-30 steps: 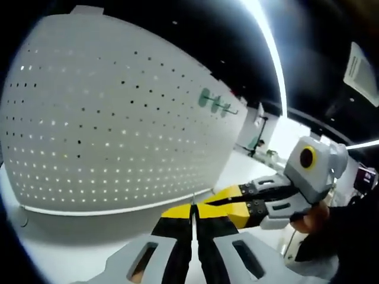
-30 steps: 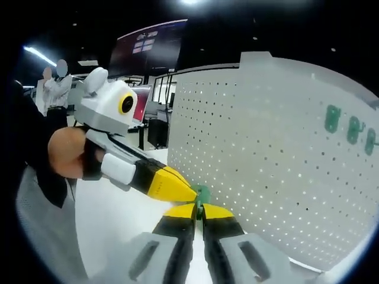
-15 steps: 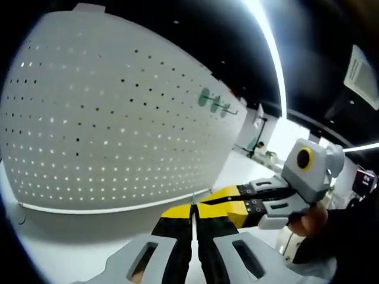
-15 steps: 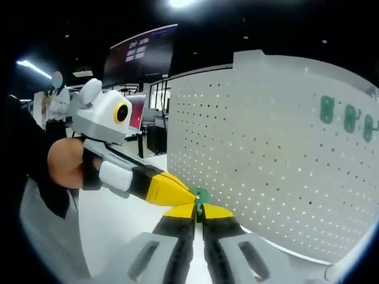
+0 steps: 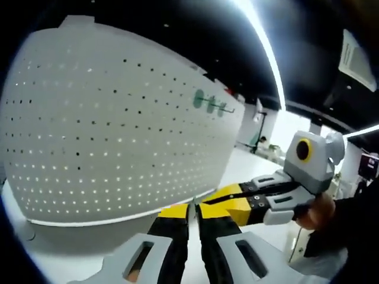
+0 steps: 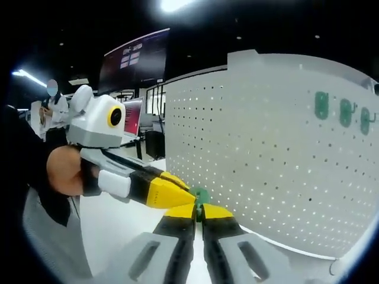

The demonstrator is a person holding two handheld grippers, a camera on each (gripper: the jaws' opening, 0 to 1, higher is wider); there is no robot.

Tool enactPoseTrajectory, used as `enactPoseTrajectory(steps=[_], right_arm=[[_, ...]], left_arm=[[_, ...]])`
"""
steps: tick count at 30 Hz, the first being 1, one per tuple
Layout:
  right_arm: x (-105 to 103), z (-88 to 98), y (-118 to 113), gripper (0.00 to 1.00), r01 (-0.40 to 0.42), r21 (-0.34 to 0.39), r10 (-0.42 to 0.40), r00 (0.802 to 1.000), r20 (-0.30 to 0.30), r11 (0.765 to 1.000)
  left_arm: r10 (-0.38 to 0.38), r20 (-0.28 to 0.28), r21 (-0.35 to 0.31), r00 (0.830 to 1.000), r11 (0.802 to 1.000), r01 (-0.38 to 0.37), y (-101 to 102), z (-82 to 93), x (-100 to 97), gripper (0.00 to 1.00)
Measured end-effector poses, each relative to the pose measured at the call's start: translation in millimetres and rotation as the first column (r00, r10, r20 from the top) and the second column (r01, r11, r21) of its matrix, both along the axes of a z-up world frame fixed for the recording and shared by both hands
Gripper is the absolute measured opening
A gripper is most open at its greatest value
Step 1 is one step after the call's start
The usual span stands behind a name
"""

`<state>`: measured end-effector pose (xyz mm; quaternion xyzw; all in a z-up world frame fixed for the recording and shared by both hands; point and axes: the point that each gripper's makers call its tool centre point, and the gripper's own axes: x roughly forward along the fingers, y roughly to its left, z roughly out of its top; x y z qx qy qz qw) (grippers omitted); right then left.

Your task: Insert the hook assembly into the mounting plate slot until the hook locks in place.

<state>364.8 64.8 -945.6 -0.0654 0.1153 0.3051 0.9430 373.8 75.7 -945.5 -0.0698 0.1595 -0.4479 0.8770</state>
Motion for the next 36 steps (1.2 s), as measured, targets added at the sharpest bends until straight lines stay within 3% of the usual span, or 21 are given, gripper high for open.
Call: enactPoseTrajectory(steps=[13, 25, 36], right_arm=[[0, 4.6, -4, 0.00, 0.017, 0.007, -0.017, 1.000, 0.014, 1.000], [4, 12.0, -10, 0.00, 0.046, 0.012, -0.046, 0.998, 0.034, 0.999], [6, 25.3, -18, 0.00, 0.086, 0.025, -0.088, 0.994, 0.064, 0.996]], left_arm=[[0.007, 0.027, 0.012, 1.000, 1.000, -0.008, 4, 3.0, -0.3, 0.18], [-0.024, 0.147, 0.068, 0.989, 0.998, 0.015, 8, 10.3, -7.0, 0.30], [-0.052, 0.246, 0.129, 0.968, 0.991, 0.020, 19, 12.6, -20.3, 0.38]])
